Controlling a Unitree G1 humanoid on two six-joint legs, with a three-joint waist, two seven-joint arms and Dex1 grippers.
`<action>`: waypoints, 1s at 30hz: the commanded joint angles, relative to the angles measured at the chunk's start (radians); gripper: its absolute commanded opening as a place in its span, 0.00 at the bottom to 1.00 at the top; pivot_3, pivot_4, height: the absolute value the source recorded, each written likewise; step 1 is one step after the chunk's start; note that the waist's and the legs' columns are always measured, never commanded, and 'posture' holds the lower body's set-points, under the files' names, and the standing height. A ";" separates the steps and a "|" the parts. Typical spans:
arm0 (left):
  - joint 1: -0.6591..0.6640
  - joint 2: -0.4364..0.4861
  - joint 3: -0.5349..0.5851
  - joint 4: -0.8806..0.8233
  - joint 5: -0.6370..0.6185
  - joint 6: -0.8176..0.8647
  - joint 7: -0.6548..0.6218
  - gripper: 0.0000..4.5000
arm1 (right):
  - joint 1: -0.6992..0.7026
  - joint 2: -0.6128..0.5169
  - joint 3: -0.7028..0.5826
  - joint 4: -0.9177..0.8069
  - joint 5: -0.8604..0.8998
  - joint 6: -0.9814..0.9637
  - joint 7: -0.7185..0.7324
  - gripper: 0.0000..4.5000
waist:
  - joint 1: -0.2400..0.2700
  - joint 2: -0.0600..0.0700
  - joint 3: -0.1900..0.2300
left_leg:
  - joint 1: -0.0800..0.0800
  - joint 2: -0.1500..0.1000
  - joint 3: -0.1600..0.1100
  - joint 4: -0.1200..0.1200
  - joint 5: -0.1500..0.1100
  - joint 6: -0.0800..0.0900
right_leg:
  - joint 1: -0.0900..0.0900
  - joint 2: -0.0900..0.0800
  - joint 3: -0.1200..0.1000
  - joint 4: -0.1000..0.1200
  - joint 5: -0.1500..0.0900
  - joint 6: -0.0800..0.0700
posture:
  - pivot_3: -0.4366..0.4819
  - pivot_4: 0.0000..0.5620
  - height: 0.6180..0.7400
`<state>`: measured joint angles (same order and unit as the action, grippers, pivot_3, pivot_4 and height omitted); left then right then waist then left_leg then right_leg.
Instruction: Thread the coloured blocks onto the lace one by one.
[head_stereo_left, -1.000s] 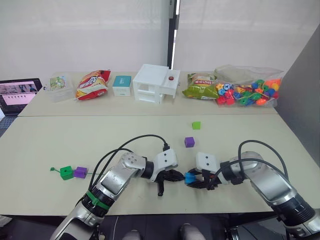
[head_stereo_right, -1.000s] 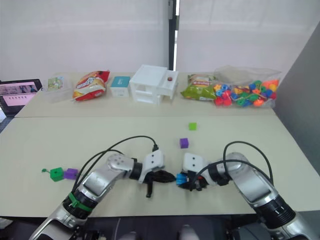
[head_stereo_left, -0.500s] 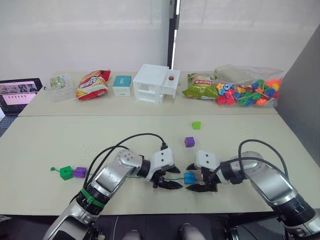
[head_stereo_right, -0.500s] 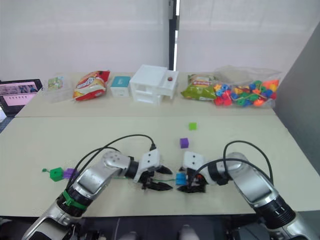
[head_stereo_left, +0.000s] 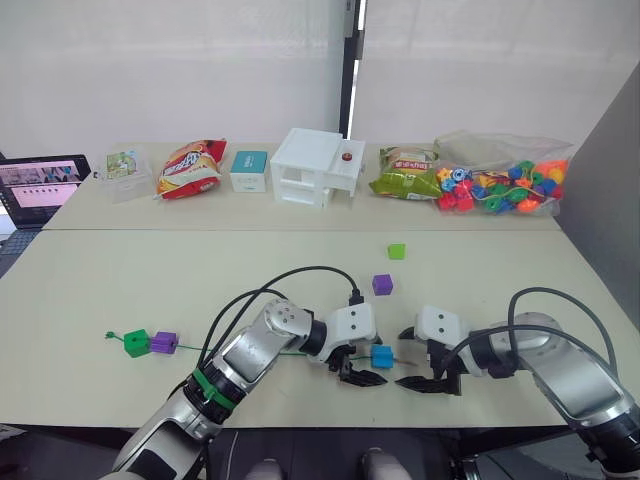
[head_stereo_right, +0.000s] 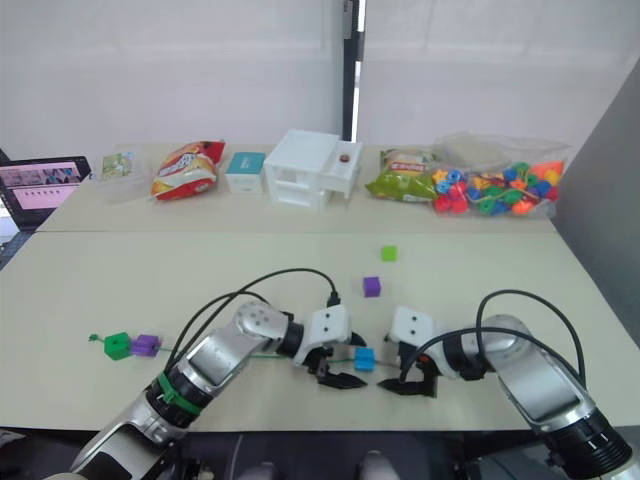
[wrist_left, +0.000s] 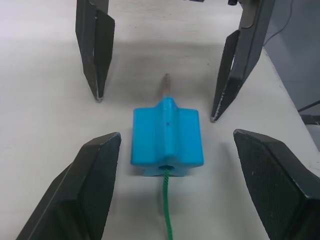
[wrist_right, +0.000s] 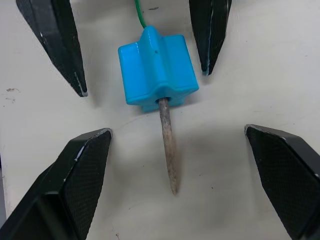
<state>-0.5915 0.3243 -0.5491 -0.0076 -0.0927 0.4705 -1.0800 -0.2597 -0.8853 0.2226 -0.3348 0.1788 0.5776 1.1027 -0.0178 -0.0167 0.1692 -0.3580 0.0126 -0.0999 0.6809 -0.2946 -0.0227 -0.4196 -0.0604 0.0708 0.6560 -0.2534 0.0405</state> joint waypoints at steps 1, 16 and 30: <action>-0.017 -0.030 -0.010 0.027 0.023 -0.033 0.023 0.84 | 0.012 -0.013 -0.020 -0.015 0.000 -0.009 -0.010 1.00 | 0.000 0.000 0.000 | 0.000 0.000 0.000 0.000 0.000 0.000 | 0.000 0.000 0.000 0.000 0.000 0.000 | 0.48 0.27 1.00; -0.017 -0.040 0.011 0.029 -0.005 -0.035 -0.017 0.30 | 0.014 -0.017 -0.024 0.004 0.003 -0.031 -0.005 0.74 | 0.002 0.000 0.000 | 0.000 0.000 0.000 0.000 0.000 0.000 | 0.001 0.000 0.000 0.000 0.000 0.000 | 0.48 0.27 1.00; 0.012 0.028 0.076 -0.038 -0.031 0.018 -0.022 0.30 | -0.013 -0.013 -0.015 0.048 -0.002 -0.139 0.041 0.00 | 0.000 0.000 0.000 | 0.000 0.000 0.000 0.000 0.000 0.000 | 0.001 0.000 0.000 0.000 0.000 0.000 | 0.48 0.27 1.00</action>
<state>-0.5842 0.3349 -0.5194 0.0104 -0.0925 0.4705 -1.0997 -0.2592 -0.8909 0.2225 -0.2838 0.1772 0.4667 1.1321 -0.0181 -0.0168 0.1692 -0.3577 0.0127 -0.0999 0.6812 -0.2946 -0.0227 -0.4193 -0.0603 0.0708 0.6560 -0.2534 0.0405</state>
